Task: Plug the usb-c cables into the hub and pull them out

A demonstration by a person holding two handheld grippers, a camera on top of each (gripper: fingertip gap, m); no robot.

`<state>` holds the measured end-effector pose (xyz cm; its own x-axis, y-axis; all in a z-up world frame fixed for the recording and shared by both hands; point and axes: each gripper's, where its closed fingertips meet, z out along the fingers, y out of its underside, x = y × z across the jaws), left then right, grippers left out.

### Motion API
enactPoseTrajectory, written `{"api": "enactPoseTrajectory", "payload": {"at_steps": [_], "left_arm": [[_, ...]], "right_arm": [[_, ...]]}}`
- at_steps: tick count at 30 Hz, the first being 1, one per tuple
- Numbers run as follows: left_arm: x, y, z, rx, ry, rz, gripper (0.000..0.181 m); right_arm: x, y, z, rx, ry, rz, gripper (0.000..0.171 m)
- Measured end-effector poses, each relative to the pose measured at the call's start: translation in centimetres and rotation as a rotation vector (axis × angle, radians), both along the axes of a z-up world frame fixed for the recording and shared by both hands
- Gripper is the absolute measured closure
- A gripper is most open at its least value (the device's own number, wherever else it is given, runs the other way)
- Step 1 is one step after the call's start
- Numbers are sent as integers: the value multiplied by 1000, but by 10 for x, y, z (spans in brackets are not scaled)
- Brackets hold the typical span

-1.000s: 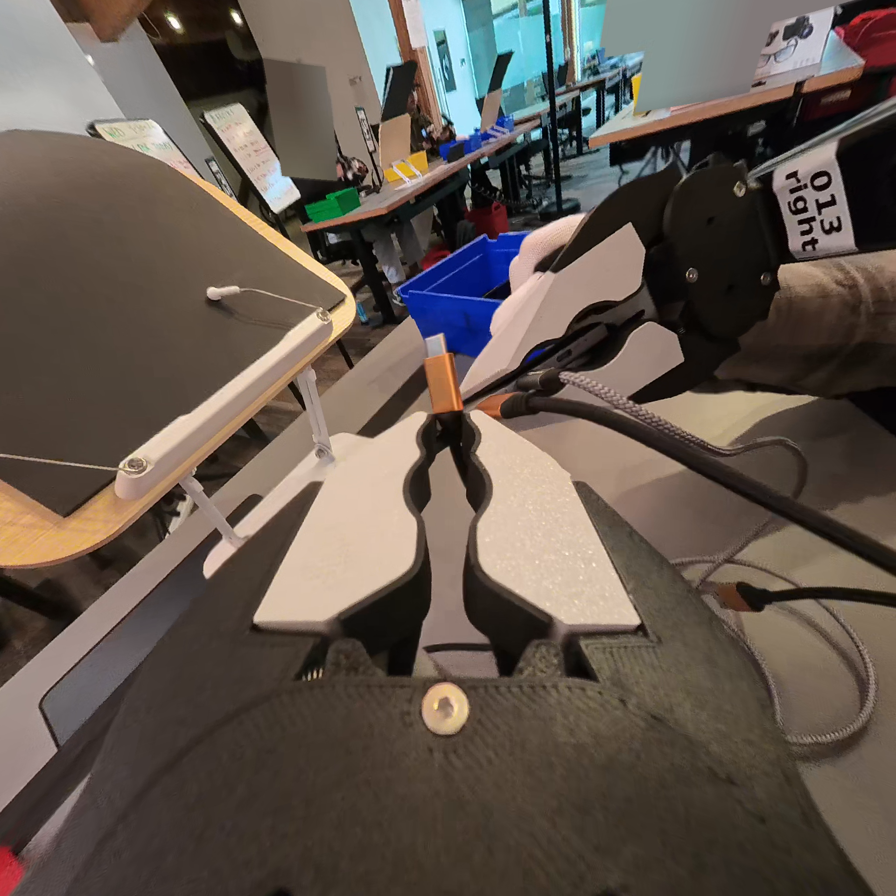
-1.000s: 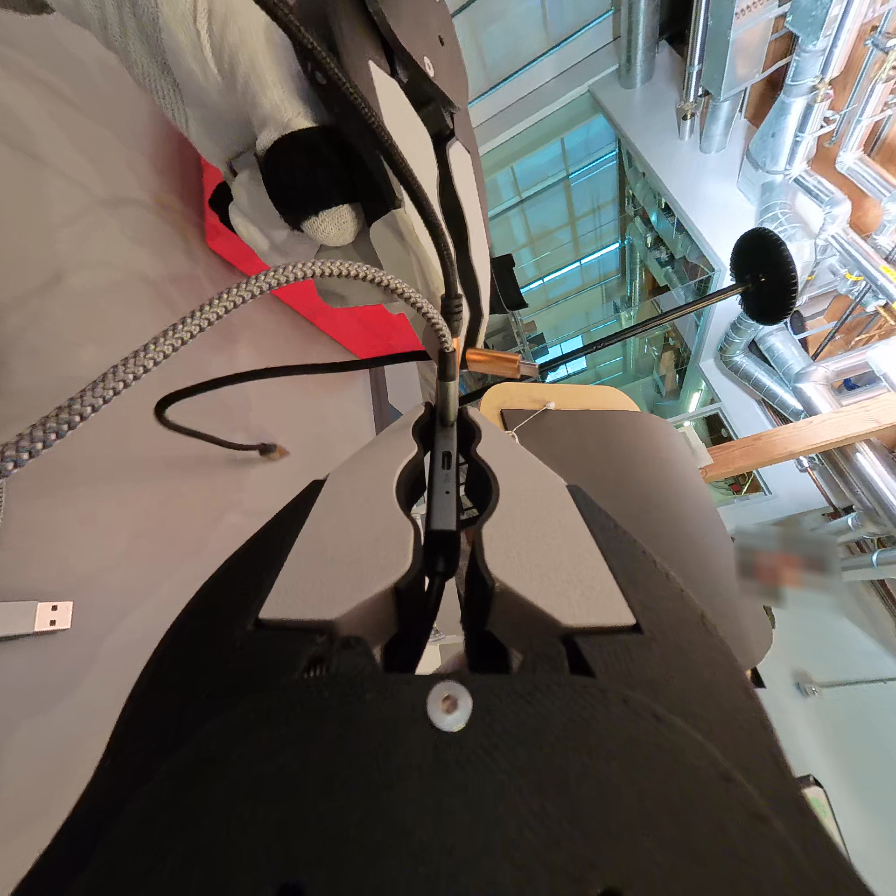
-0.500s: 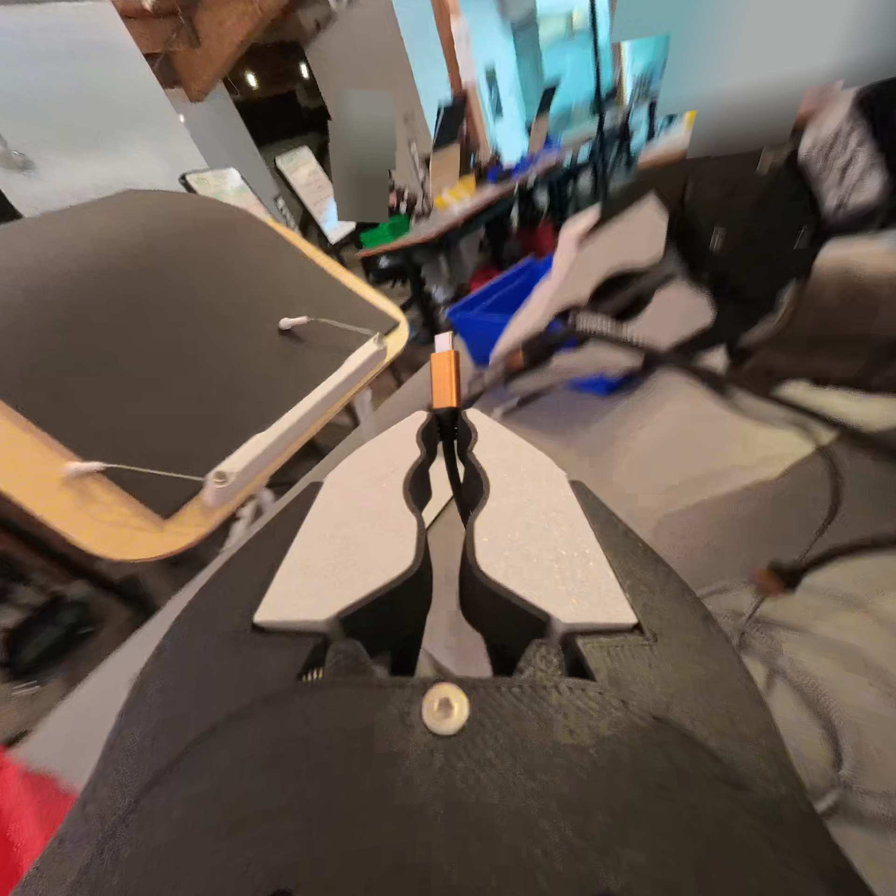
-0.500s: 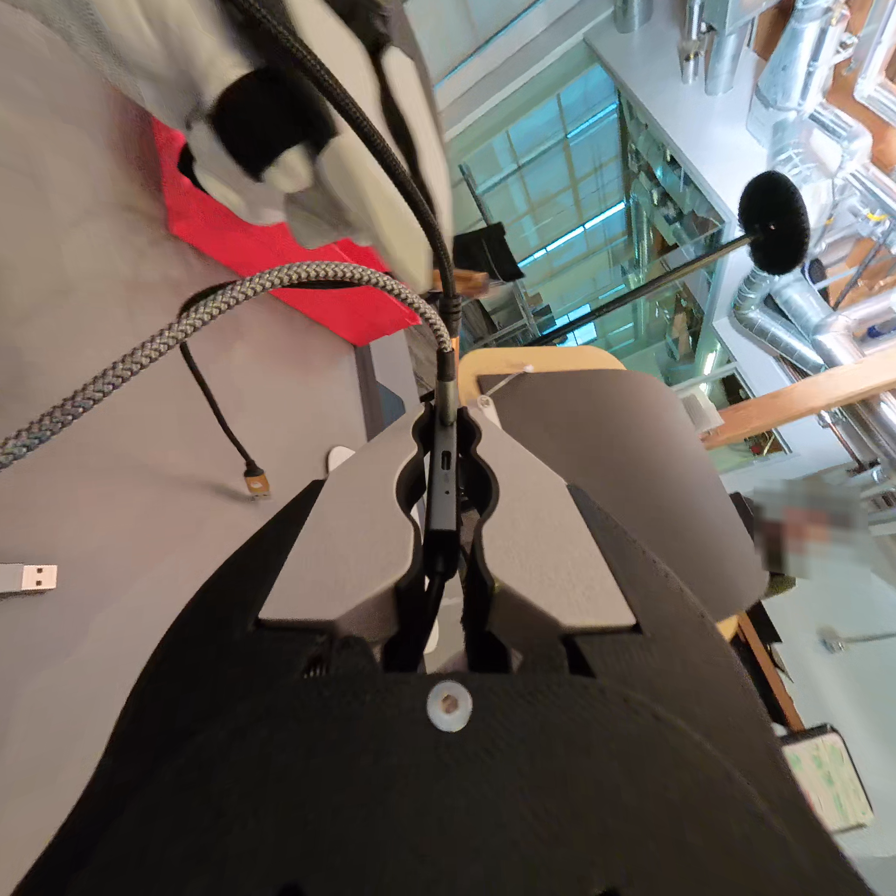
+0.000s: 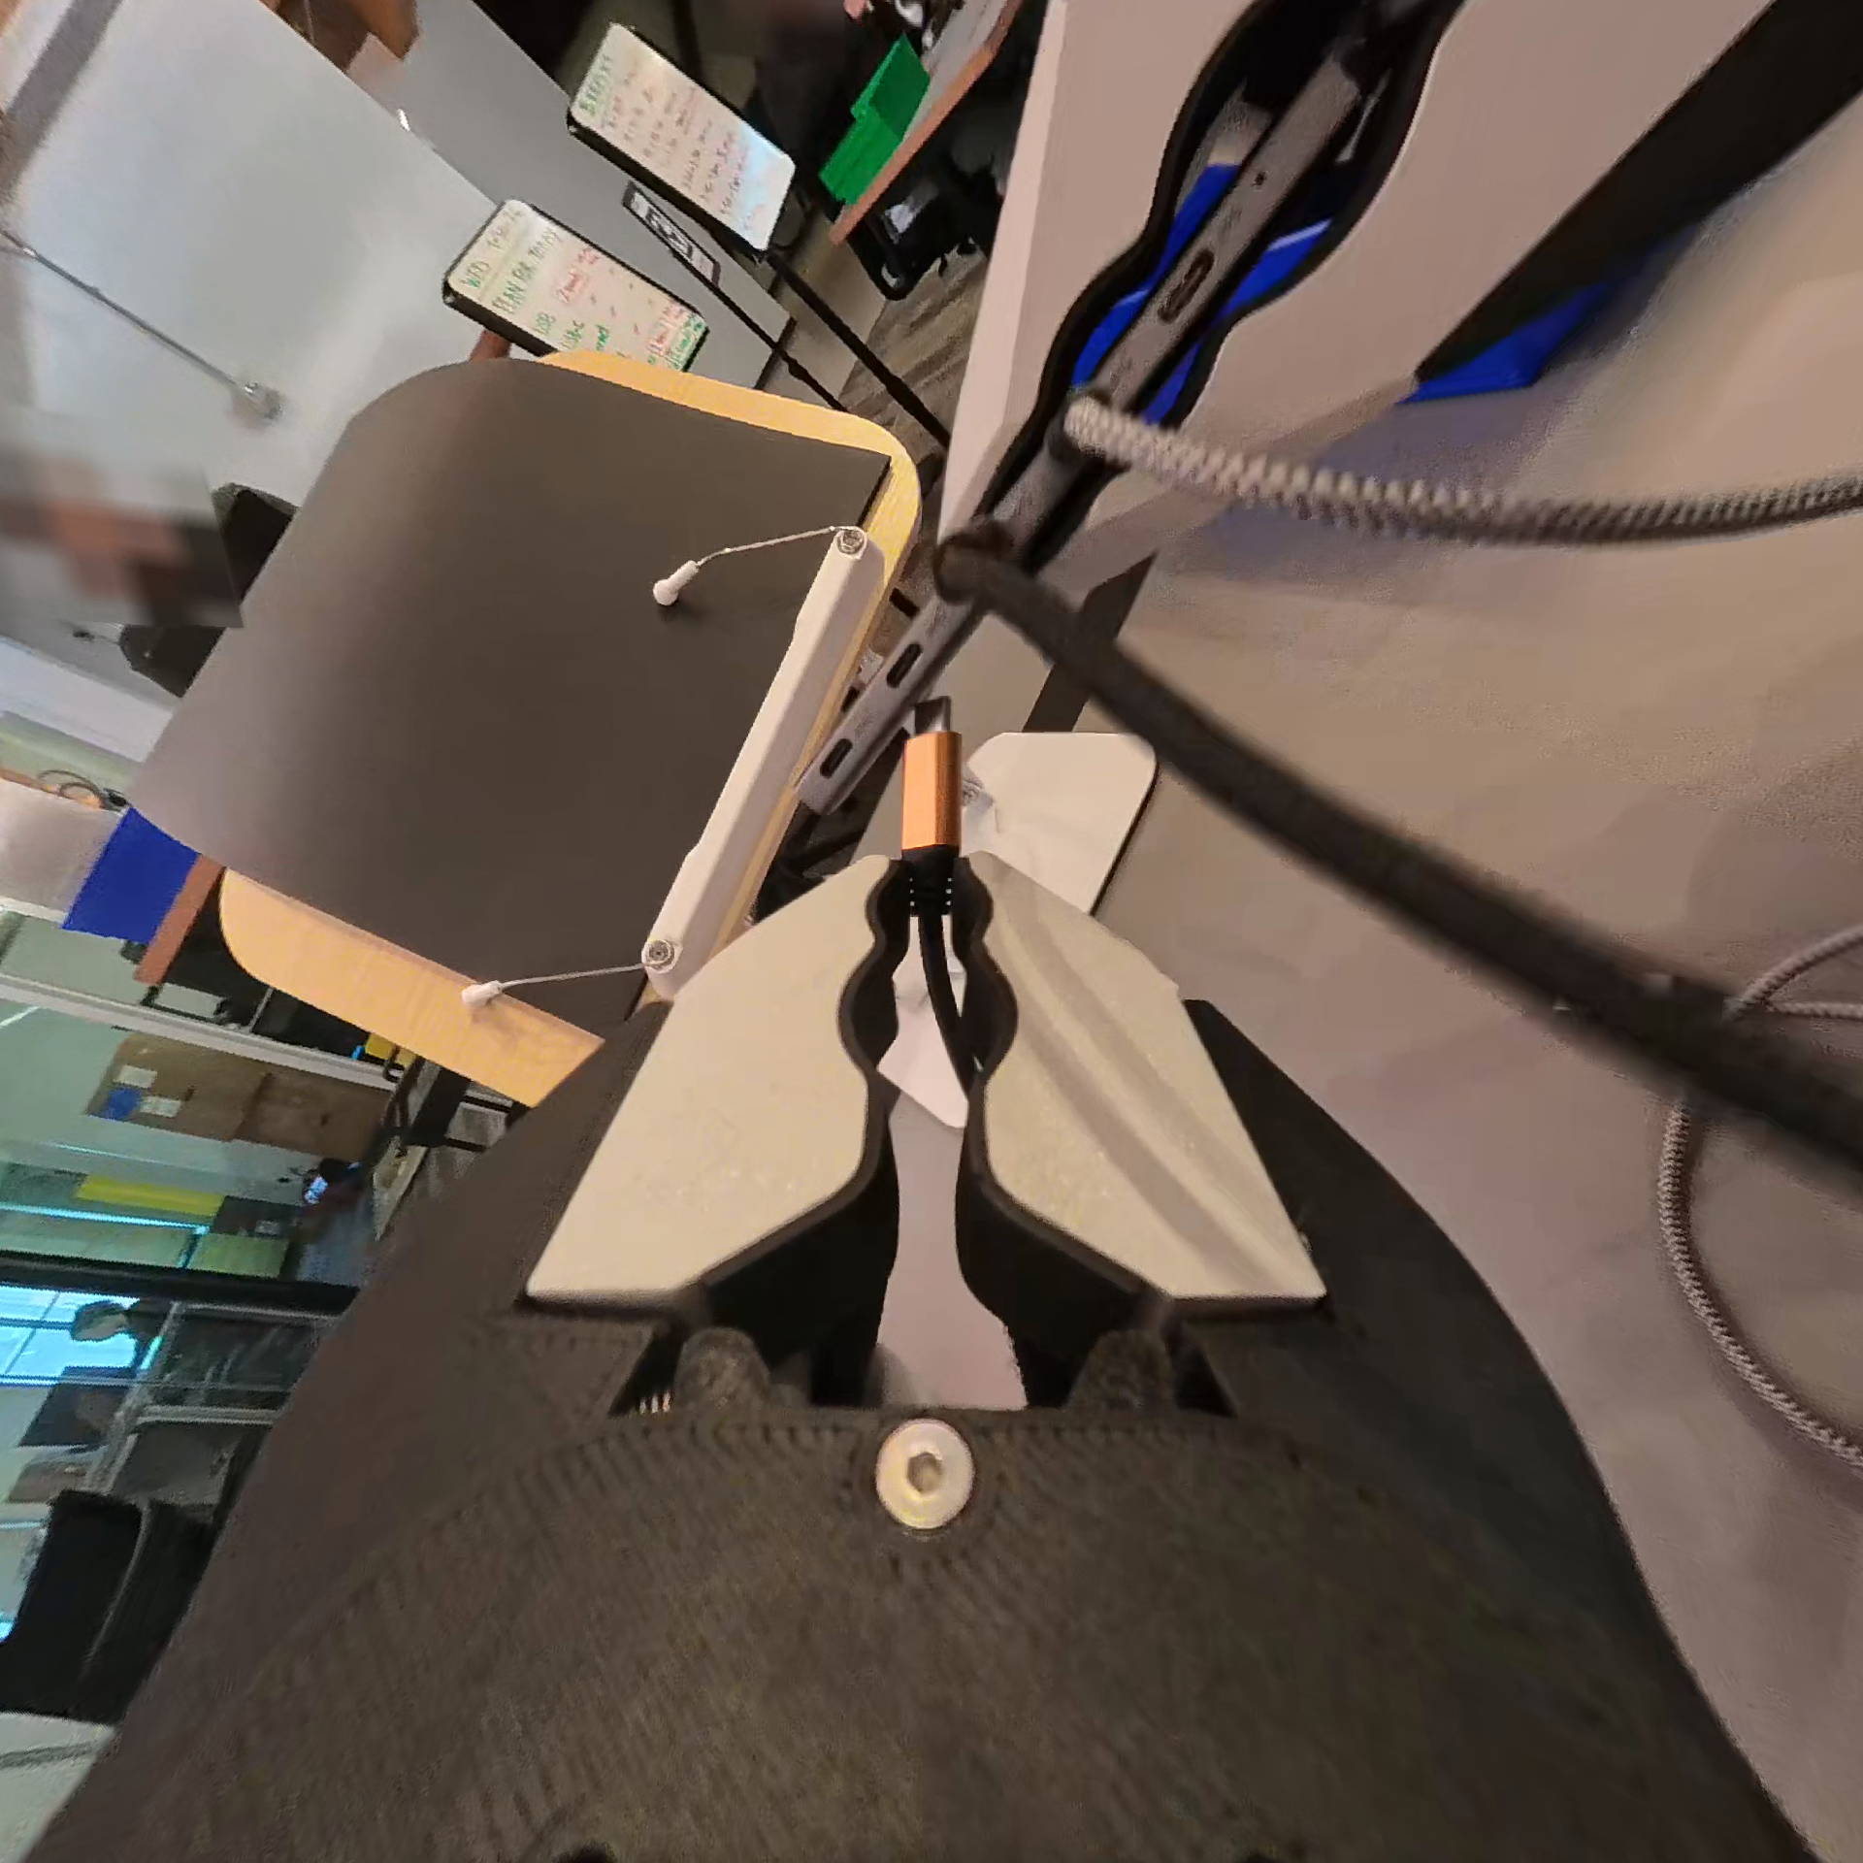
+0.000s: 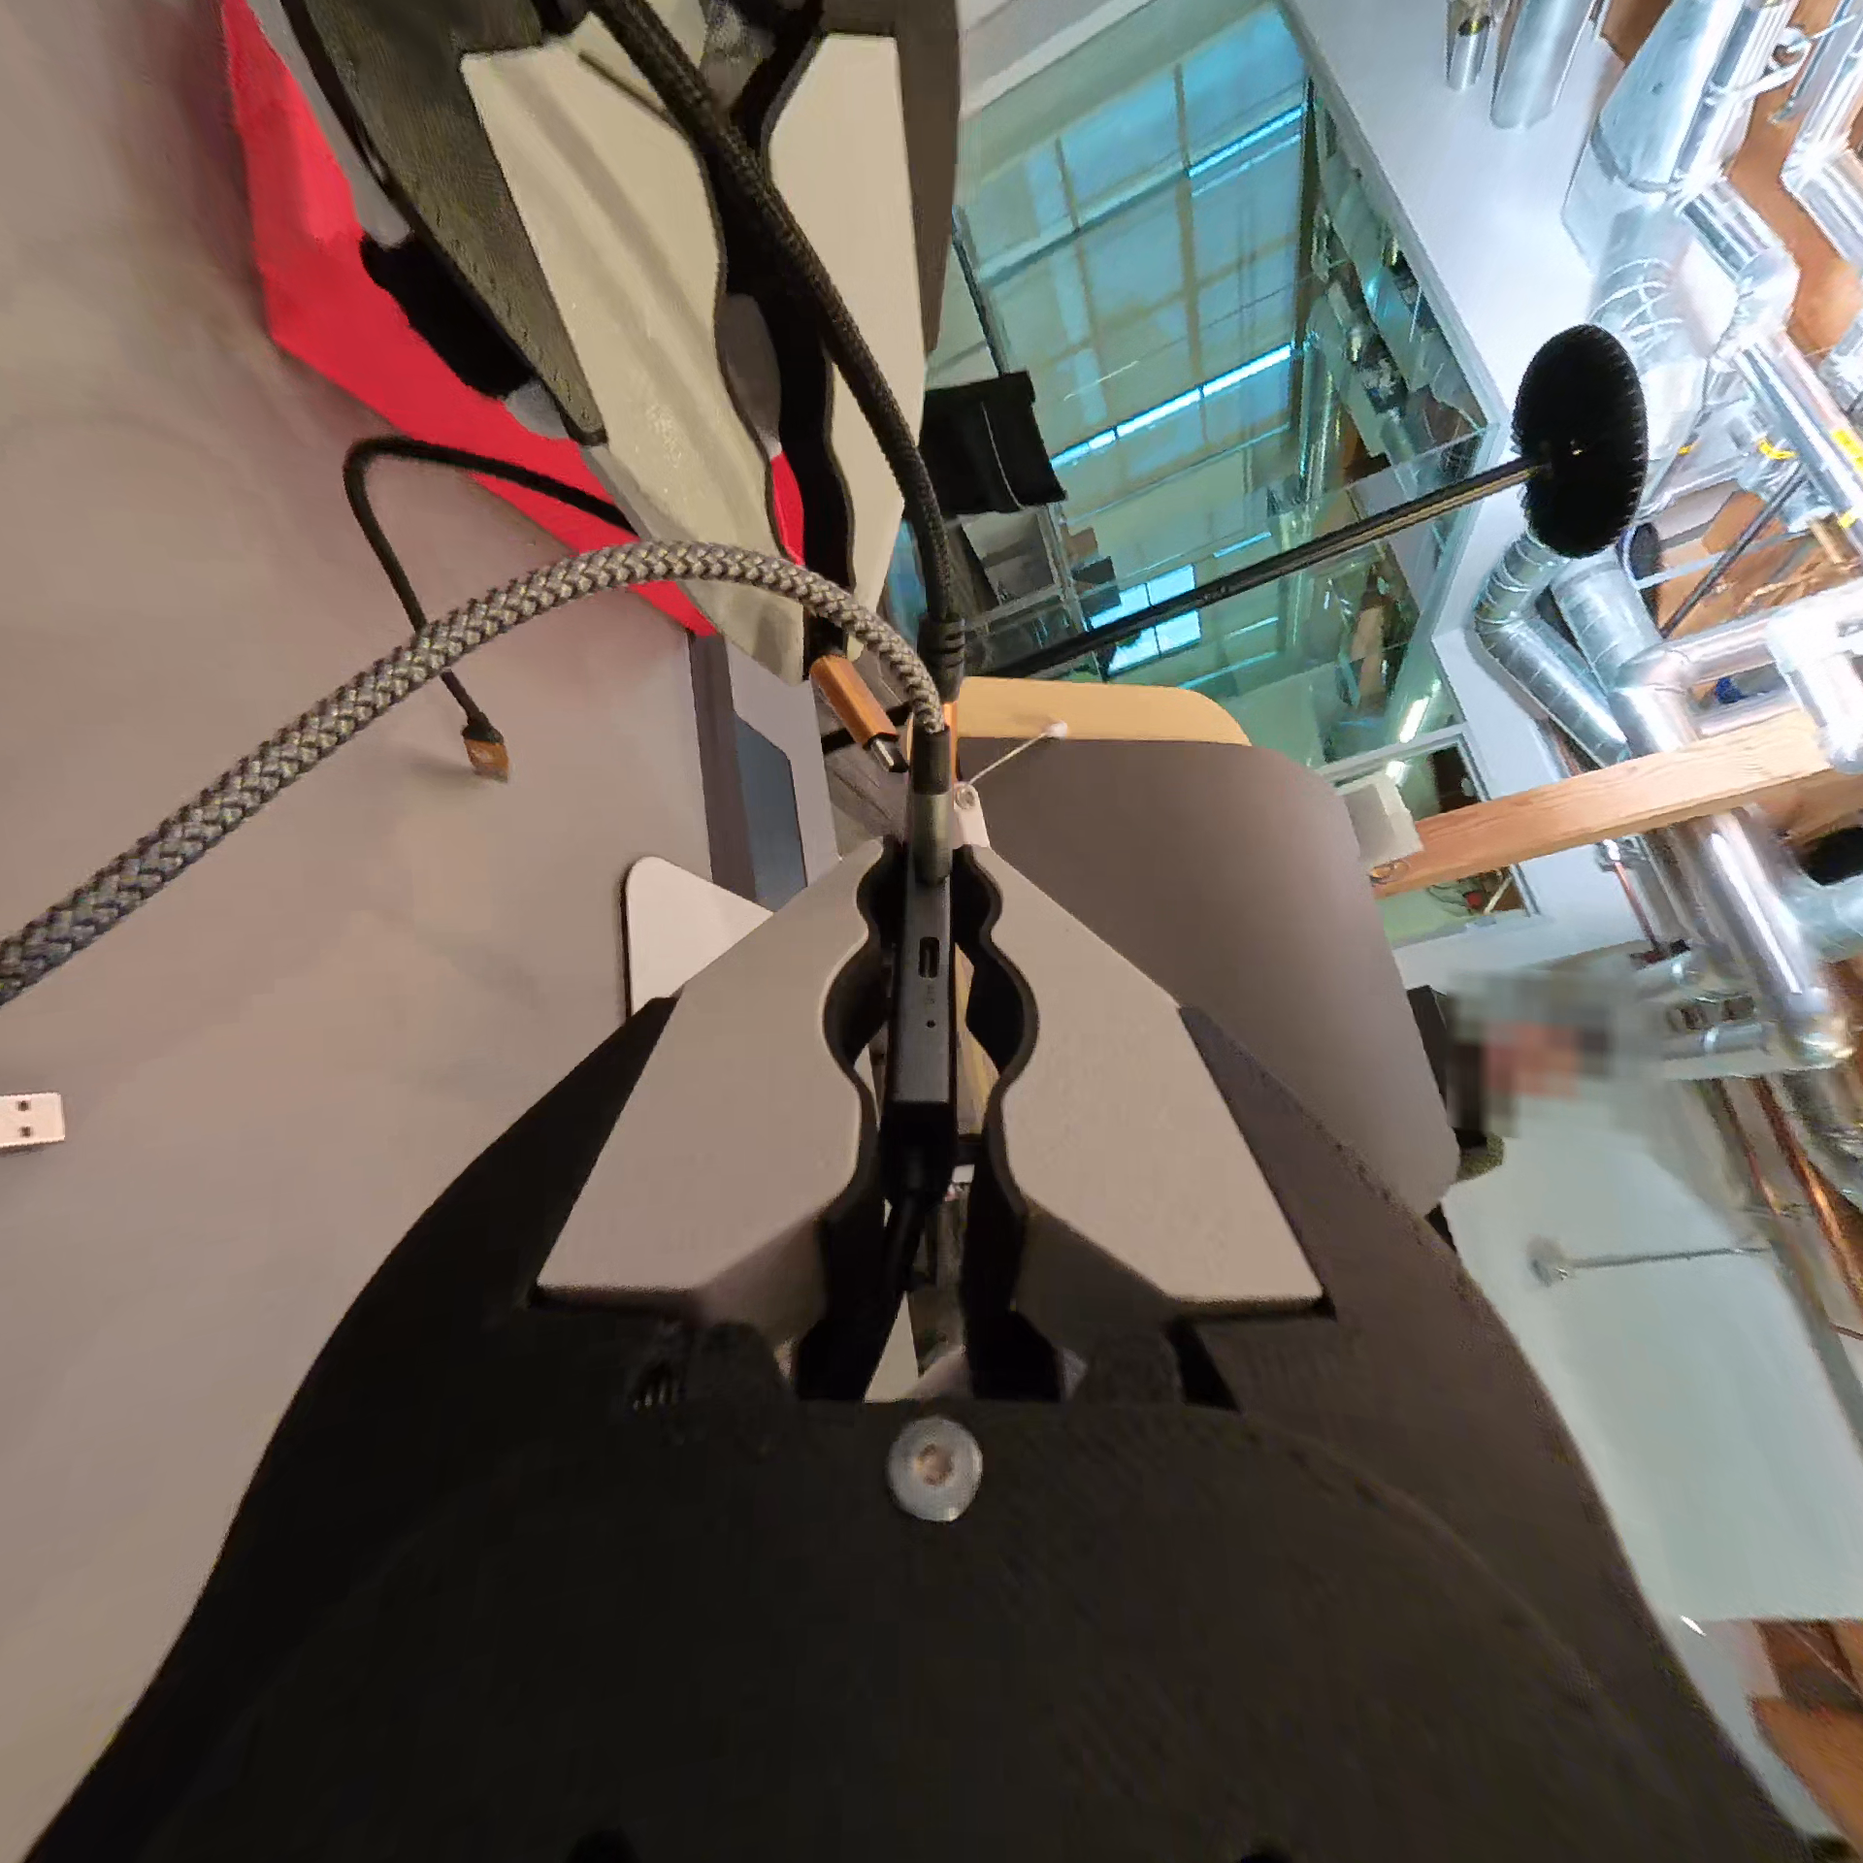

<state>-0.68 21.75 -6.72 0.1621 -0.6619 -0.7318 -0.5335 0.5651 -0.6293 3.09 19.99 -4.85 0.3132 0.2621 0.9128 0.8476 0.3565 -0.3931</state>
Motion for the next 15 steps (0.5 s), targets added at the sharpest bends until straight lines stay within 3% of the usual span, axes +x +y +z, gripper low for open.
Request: {"api": "enactPoseTrajectory", "payload": {"at_steps": [7, 9, 15], "left_arm": [[-4, 10, -56, -159, 93, 22, 173], [-11, 15, -76, -218, 117, 40, 173], [-25, 23, -120, -326, 186, 55, 173]], "right_arm": [[4, 13, -48, -155, -18, 22, 164], [8, 16, -77, -265, -52, 35, 164], [7, 27, -157, -321, -284, 11, 164]]}}
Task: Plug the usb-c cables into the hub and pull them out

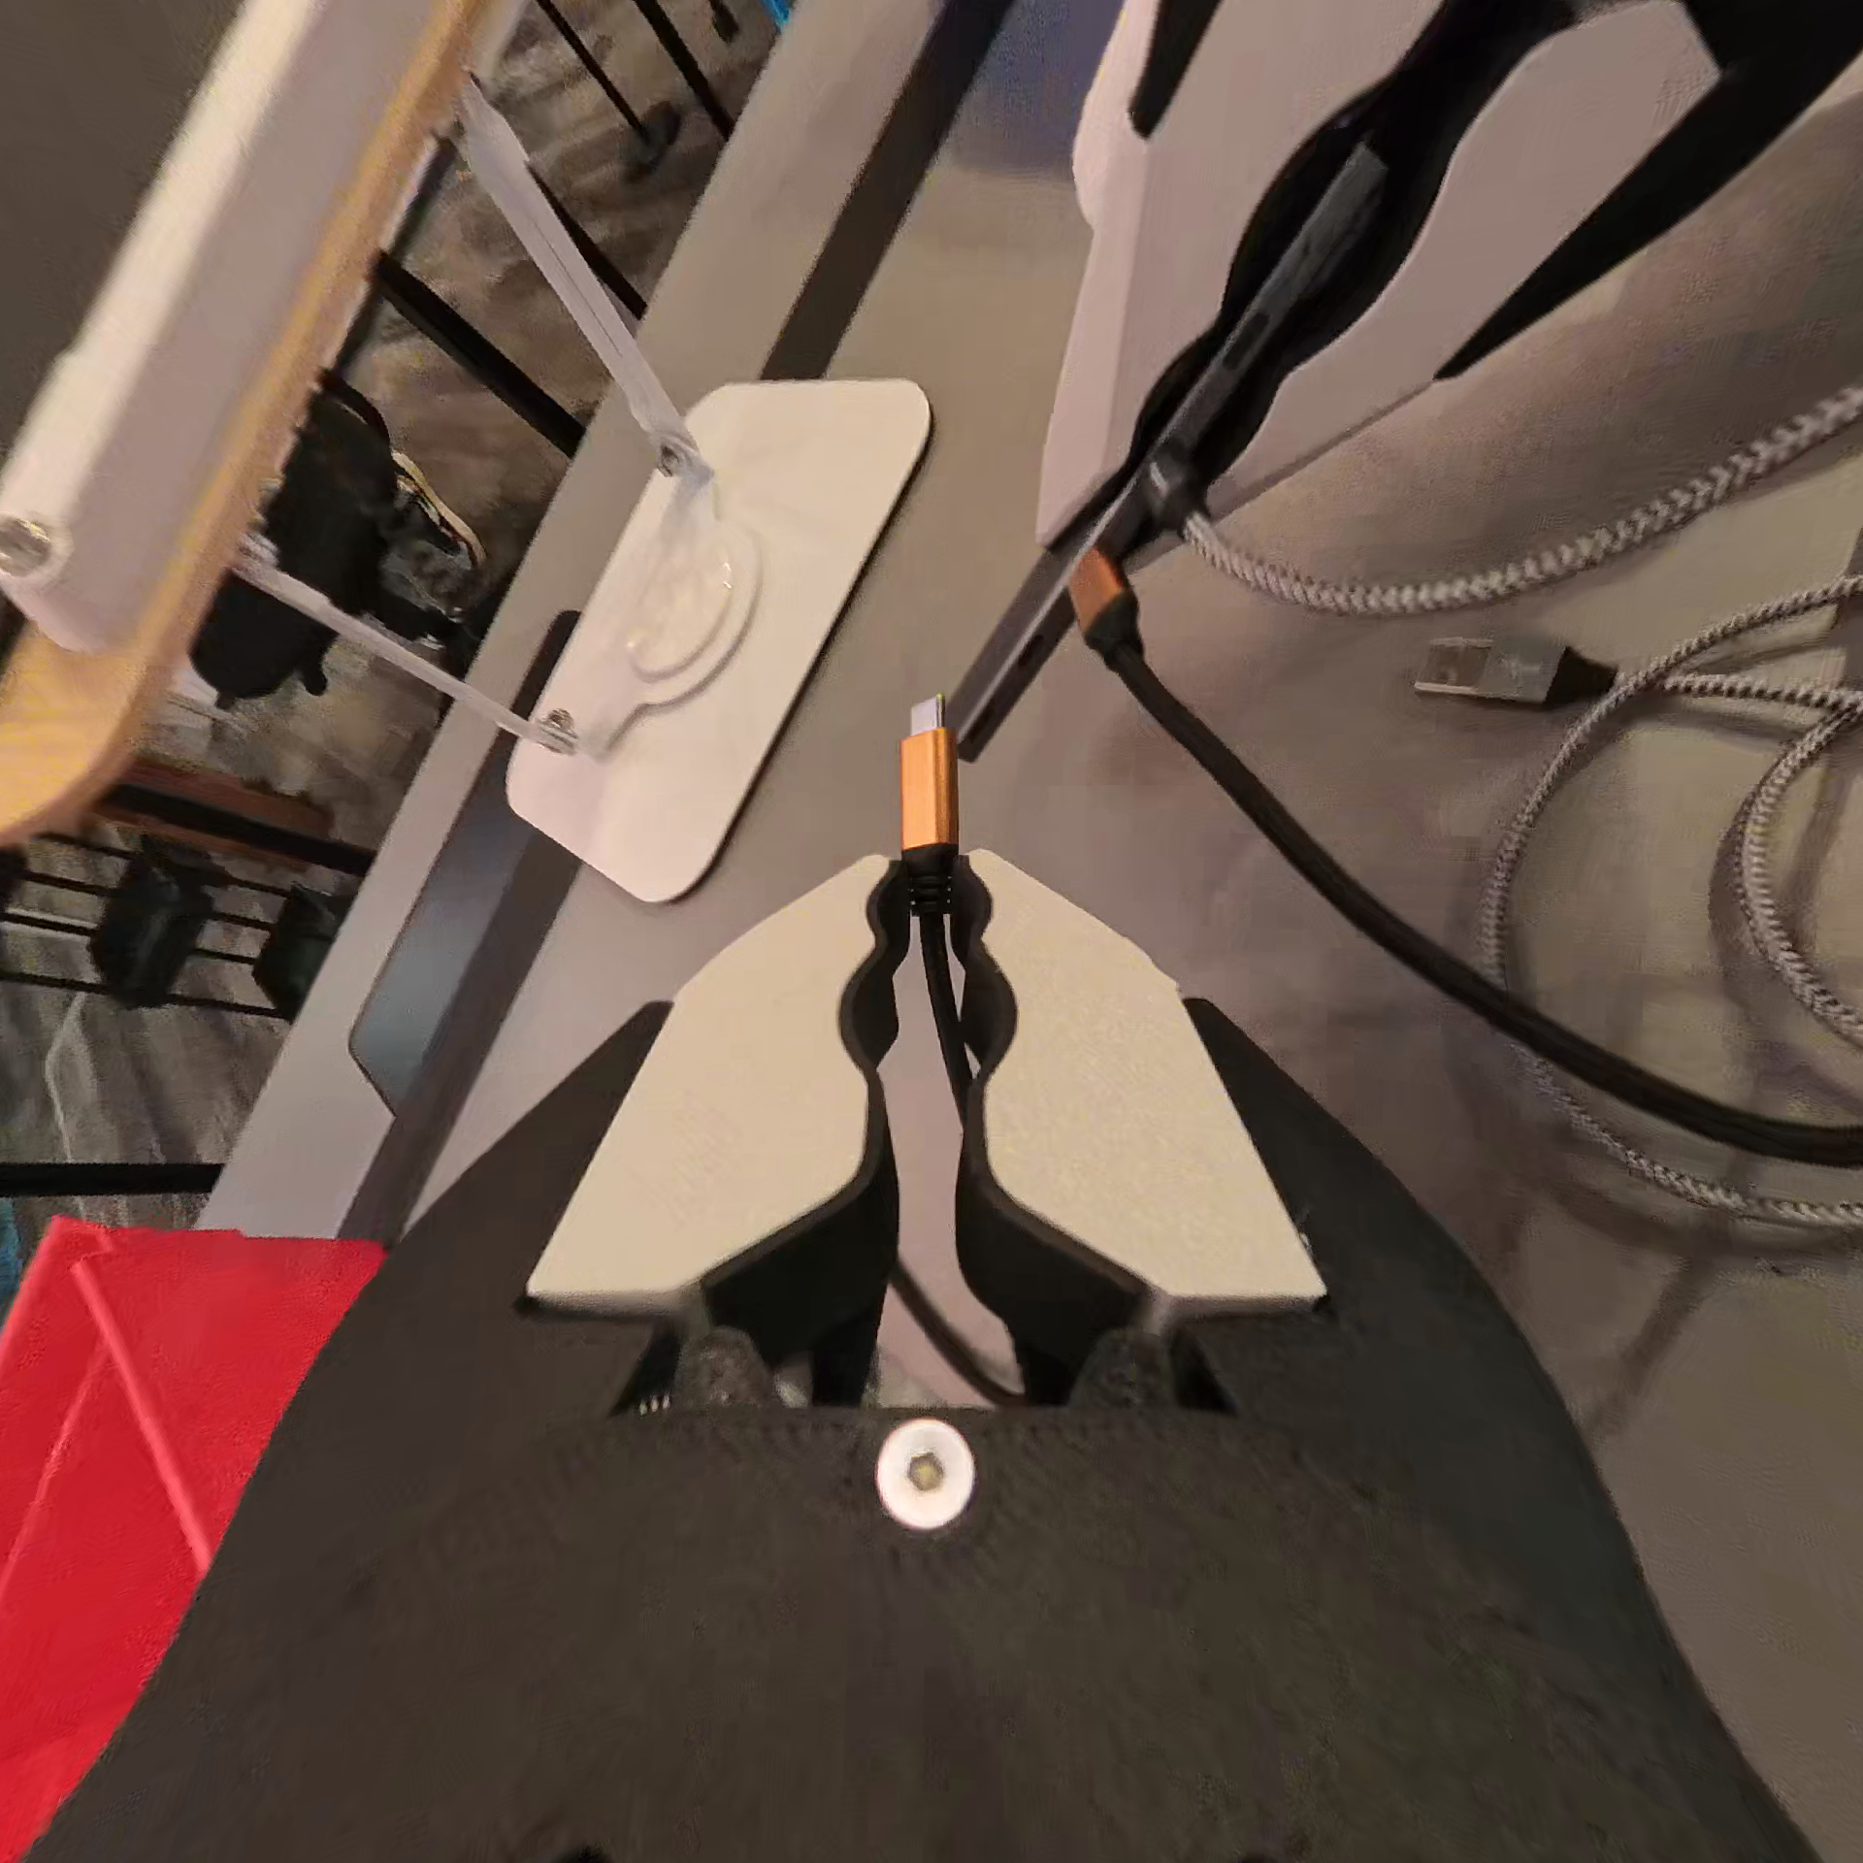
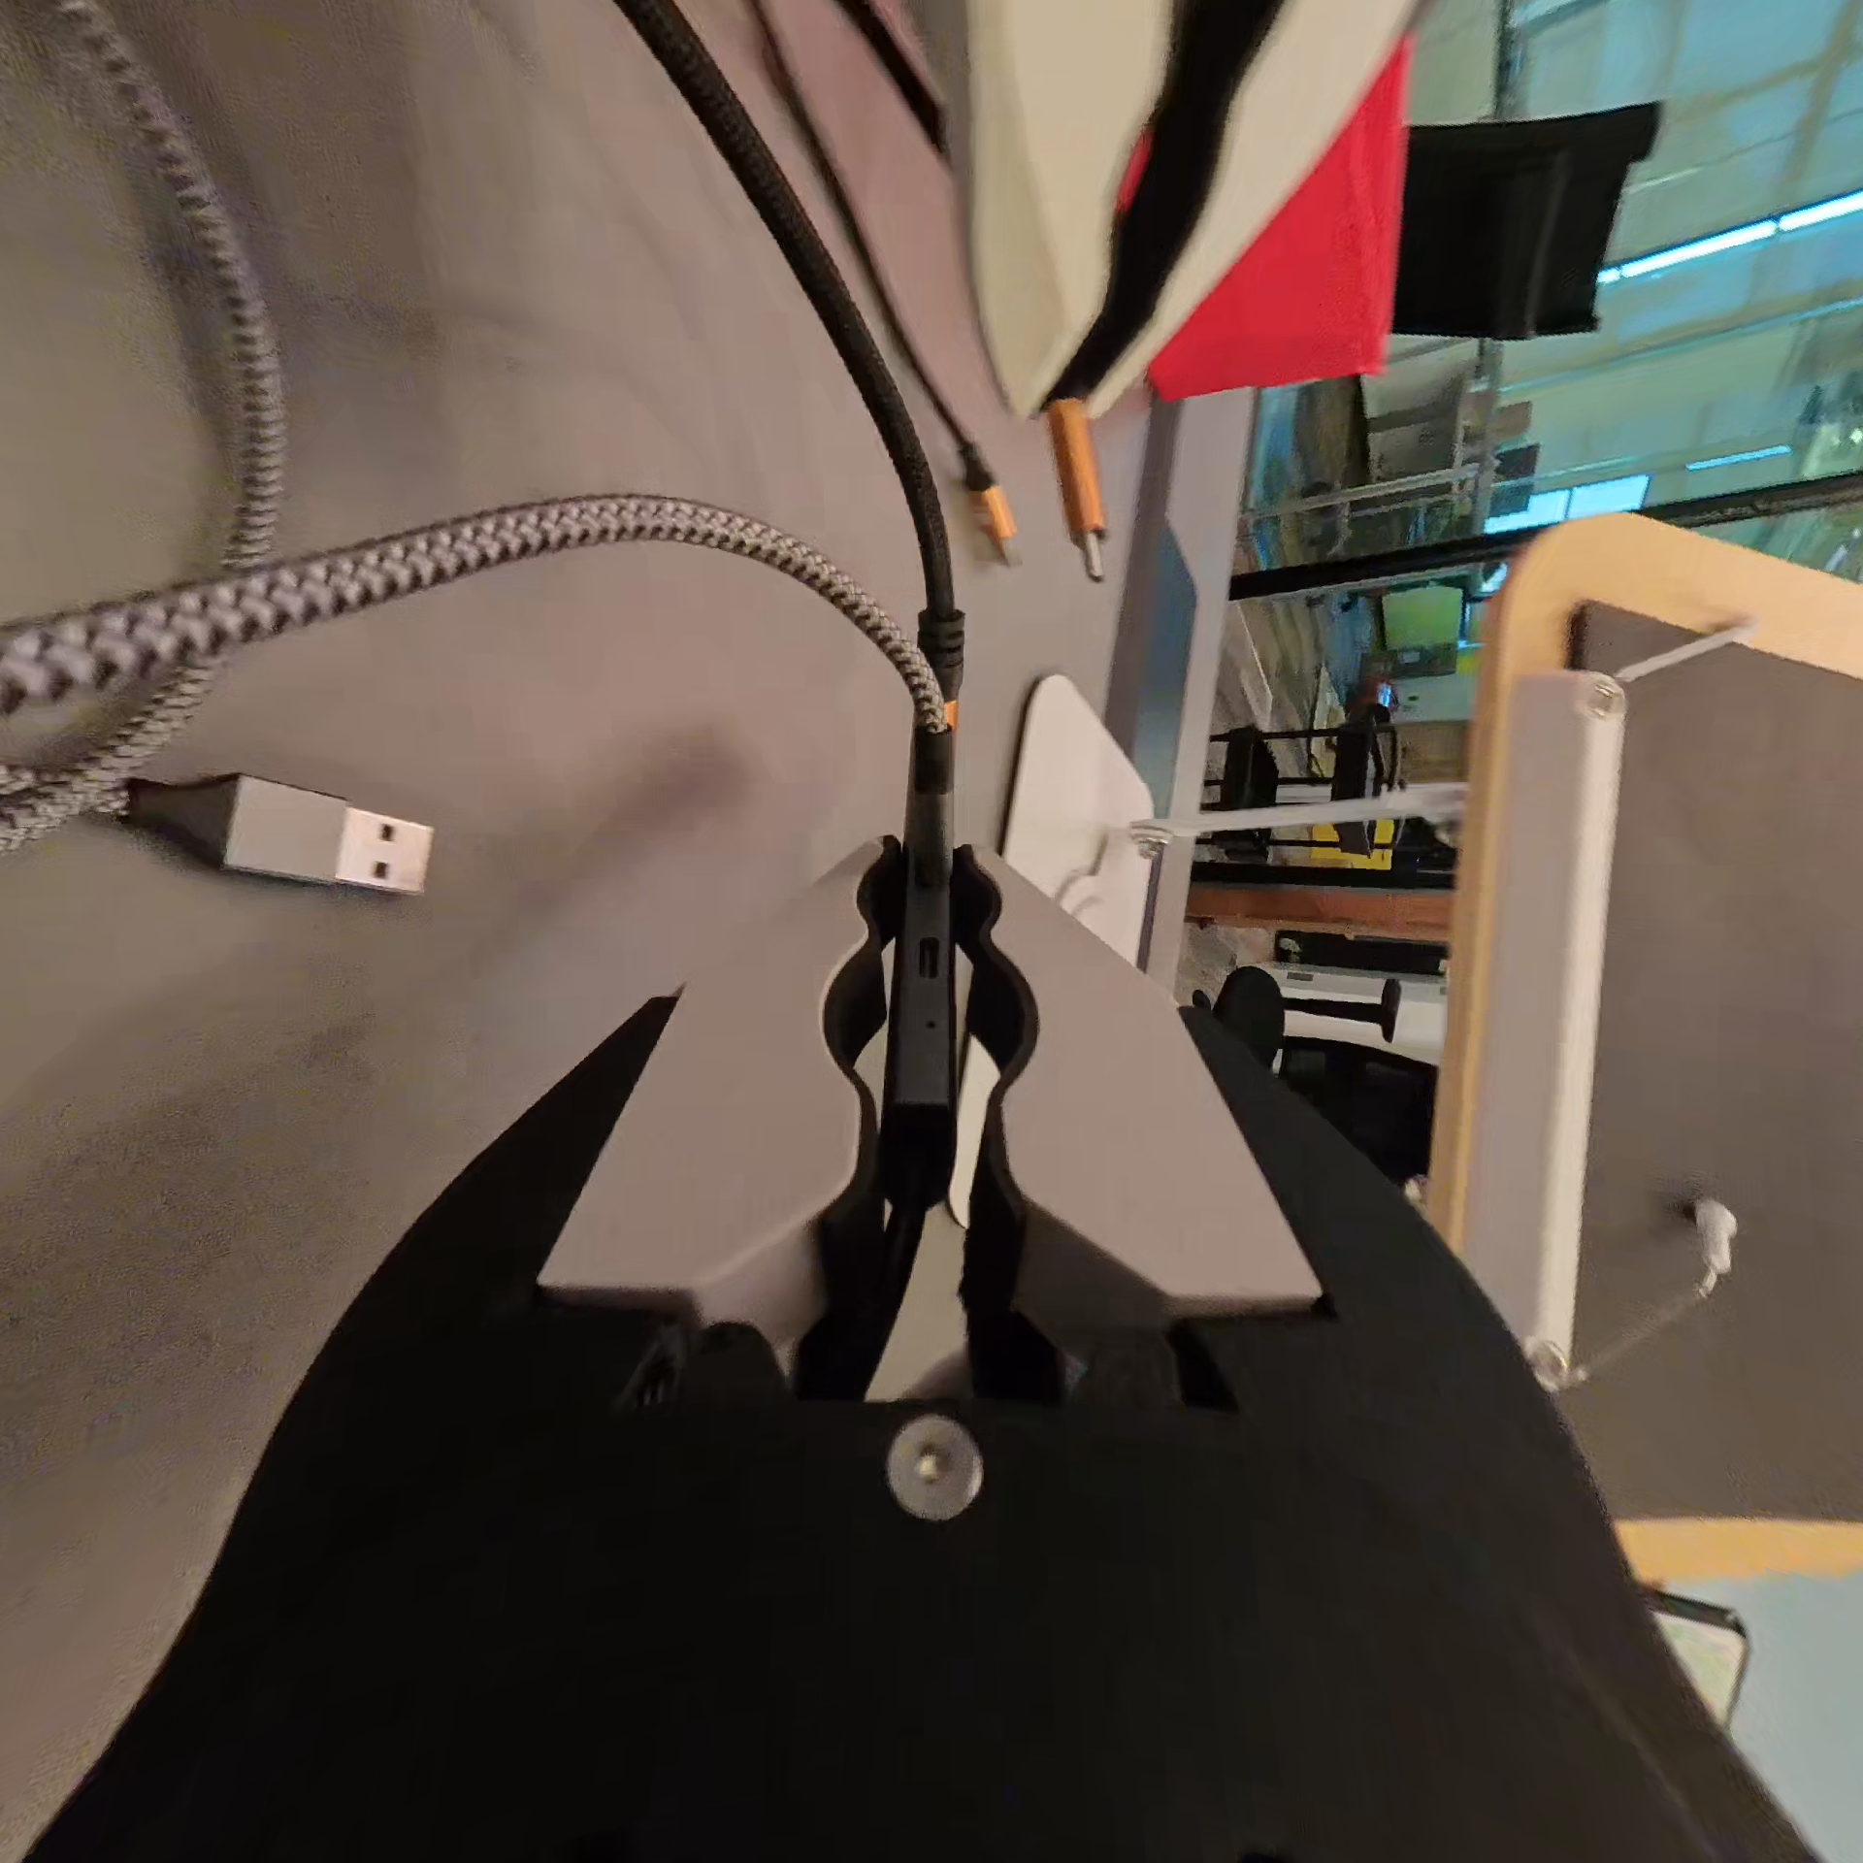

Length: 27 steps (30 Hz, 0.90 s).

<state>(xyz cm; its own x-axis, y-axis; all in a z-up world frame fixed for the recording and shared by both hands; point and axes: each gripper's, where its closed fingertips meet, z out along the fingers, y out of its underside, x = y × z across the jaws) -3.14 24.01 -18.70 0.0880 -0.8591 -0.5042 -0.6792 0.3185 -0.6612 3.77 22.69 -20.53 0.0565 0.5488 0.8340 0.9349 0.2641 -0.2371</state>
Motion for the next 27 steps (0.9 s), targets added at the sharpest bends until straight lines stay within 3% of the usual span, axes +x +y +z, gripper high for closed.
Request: {"api": "enactPoseTrajectory", "payload": {"at_steps": [8, 11, 13, 16, 20, 23, 27], "left_arm": [[8, 0, -39, -54, 109, -10, 173], [10, 2, -40, -61, 124, -13, 173], [11, 2, -40, -71, 133, -20, 173], [11, 4, -35, -60, 131, -30, 173], [16, 1, -22, 30, 127, -57, 173], [24, -11, -11, 91, 118, -101, 173], [32, -24, -2, 9, 106, -115, 173]], "right_arm": [[-10, 2, -36, 76, -184, 35, 157], [-9, -2, -38, 35, -196, 47, 145], [-4, -8, -38, -40, -193, 44, 128], [6, -33, -39, -273, -154, 53, 121], [20, -53, -12, -487, 34, 27, 130], [4, -34, 35, -370, 305, 41, 144], [-19, -19, 53, 61, 153, 111, 145]]}}
